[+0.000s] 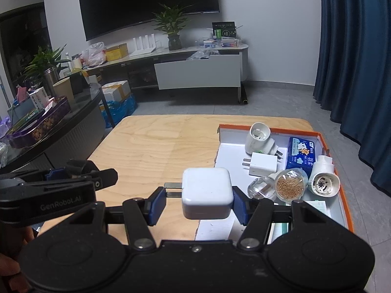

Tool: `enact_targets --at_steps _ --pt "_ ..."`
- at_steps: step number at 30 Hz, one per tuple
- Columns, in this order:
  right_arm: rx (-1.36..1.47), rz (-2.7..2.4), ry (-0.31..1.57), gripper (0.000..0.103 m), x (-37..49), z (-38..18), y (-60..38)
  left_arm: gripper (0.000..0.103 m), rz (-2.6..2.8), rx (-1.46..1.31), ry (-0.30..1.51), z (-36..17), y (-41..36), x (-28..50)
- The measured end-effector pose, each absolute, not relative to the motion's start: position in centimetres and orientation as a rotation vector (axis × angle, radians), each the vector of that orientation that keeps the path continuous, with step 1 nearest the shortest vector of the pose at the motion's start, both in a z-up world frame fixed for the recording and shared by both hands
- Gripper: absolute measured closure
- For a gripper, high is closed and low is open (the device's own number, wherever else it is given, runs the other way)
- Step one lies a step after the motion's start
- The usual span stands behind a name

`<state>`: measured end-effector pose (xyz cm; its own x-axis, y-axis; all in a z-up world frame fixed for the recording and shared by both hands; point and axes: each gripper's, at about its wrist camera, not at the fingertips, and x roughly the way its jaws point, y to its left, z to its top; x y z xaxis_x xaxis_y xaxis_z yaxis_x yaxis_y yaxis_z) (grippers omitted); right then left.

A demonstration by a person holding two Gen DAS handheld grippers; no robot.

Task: Organize rigid objects
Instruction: 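Carry black charger with left tool while right tool carries white charger to box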

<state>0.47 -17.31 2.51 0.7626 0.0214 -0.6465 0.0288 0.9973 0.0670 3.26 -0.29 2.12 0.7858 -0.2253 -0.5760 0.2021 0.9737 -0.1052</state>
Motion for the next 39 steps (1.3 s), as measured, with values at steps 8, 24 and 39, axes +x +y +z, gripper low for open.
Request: enact_targets --at_steps 8,24,39 --pt "0.086 -0.034 0.703 0.034 -0.1 2.5 -18.5 0.042 -0.267 -0.029 0.624 2.2 -1.6 3.1" --pt "0.116 -0.123 0.681 0.034 -2.0 3.2 -22.1 0.042 -0.365 -0.003 0.618 2.5 -5.3 2.8" --pt "0.151 -0.228 0.649 0.034 -3.5 3.8 -26.1 0.042 -0.468 0.032 0.625 2.6 -9.2 2.5"
